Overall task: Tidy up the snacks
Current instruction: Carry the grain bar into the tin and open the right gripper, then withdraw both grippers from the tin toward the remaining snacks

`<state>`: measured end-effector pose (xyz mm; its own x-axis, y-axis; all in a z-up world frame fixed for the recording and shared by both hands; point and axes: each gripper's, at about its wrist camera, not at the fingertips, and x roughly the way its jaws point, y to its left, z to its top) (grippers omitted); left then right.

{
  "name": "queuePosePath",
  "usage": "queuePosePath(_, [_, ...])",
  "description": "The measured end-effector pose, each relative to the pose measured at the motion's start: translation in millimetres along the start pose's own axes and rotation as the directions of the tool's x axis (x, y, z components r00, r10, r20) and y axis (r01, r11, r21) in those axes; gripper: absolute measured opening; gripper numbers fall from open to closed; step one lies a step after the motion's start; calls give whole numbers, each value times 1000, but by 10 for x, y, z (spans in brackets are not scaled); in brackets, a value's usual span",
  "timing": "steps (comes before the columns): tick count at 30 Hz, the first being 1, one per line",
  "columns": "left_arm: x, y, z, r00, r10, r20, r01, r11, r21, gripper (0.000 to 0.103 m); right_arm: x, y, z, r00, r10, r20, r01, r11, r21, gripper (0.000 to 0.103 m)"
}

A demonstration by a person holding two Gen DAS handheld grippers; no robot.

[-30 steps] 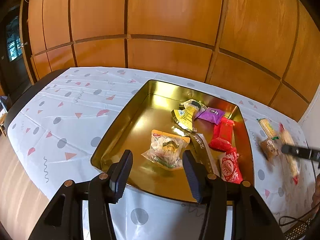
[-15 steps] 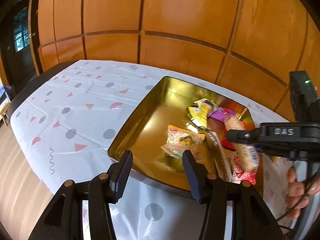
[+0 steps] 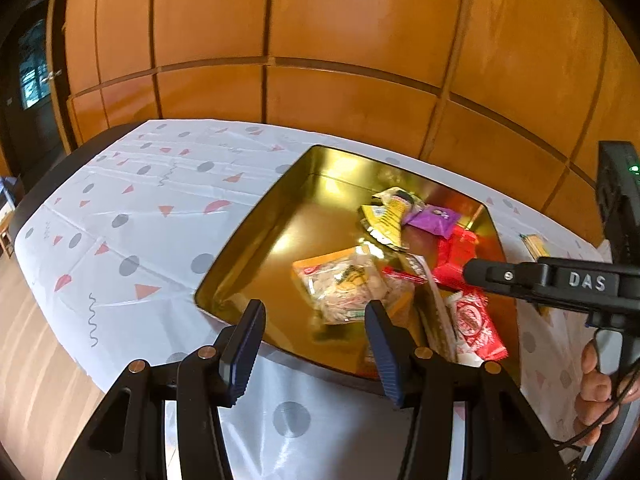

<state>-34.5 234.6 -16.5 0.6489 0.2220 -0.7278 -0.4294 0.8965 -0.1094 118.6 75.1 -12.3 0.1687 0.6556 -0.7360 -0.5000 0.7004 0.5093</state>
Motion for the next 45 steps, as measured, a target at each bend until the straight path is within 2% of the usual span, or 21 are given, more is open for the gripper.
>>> queuePosePath(8, [-22, -253, -27, 999, -35, -13, 36, 997, 63, 52, -466, -156, -154, 993, -87, 85, 95, 990, -104, 37])
queuePosePath(19, [-42, -595, -37, 998, -61, -25, 64, 987, 144, 52, -911, -708, -296, 970, -201, 134, 210, 976, -57, 40])
queuePosePath(26, [-49, -828, -20, 995, -94, -34, 99, 973, 207, 52, -1217, -1125, -301, 942, -299, 156, 306, 952, -23, 51])
queuePosePath(30, [-46, -1064, -2, 992, -118, -52, 128, 955, 269, 52, -1426, -1440, -256, 916, -363, 173, 366, 930, 15, 55])
queuePosePath(36, [10, -1491, 26, 976, -189, -111, 216, 913, 346, 52, -1767, -2041, -177, 866, -461, 196, 444, 887, 125, 60])
queuePosePath(38, [40, -1662, 38, 966, -217, -140, 254, 892, 375, 52, -1858, -2265, -168, 852, -486, 196, 459, 872, 168, 61])
queuePosePath(40, [79, -1826, 61, 947, -258, -192, 314, 871, 378, 52, -1915, -2503, -182, 838, -511, 189, 475, 855, 207, 61])
queuePosePath(41, [123, -1941, 79, 932, -279, -229, 349, 862, 368, 53, -1929, -2603, -191, 834, -520, 185, 479, 849, 225, 61])
queuePosePath(43, [211, -2134, 94, 912, -298, -281, 387, 852, 353, 65, -1950, -2812, -243, 833, -525, 174, 469, 837, 281, 61])
queuePosePath(45, [275, -2340, 84, 912, -293, -288, 391, 831, 395, 70, -1958, -2956, -270, 842, -524, 130, 456, 819, 349, 61])
